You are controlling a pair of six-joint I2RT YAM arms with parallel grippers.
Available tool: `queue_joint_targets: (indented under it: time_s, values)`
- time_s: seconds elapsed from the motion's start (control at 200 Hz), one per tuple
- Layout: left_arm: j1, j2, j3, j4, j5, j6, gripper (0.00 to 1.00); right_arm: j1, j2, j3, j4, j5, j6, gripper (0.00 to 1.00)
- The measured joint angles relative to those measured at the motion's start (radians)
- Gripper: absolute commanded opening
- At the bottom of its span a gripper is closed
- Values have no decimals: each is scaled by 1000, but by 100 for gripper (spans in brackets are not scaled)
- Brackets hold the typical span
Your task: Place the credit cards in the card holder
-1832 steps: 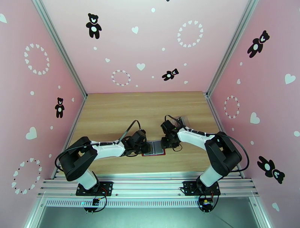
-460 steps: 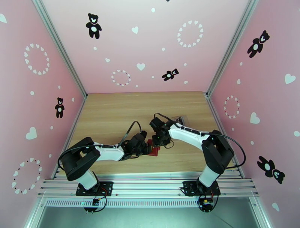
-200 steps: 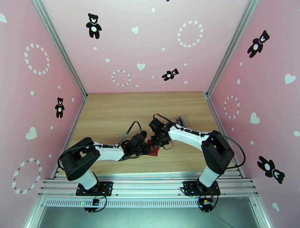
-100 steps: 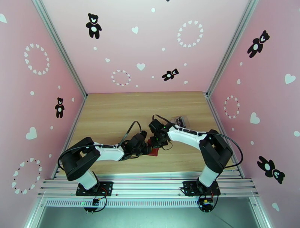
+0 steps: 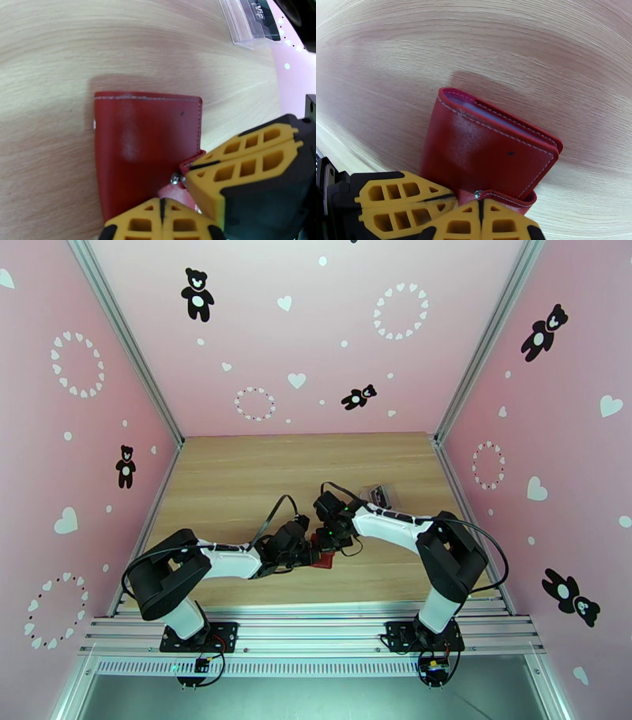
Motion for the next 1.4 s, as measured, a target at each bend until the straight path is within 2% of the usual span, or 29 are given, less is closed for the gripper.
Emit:
queue_joint_targets:
  time_s: [0.155, 0.33, 0.756, 1.401]
  values:
    - [0, -93, -21, -100, -21, 16, 22, -11, 3, -10, 19, -17, 0, 0]
    - [1, -195, -23, -214, -53, 31, 21, -18, 3, -18, 35, -34, 0, 0]
    - [21, -42, 33, -256, -71, 43, 11, -20, 6, -19, 40, -40, 0, 0]
    - [24, -26, 34, -224, -61, 46, 6, 2, 53, 50, -26, -2, -19, 0]
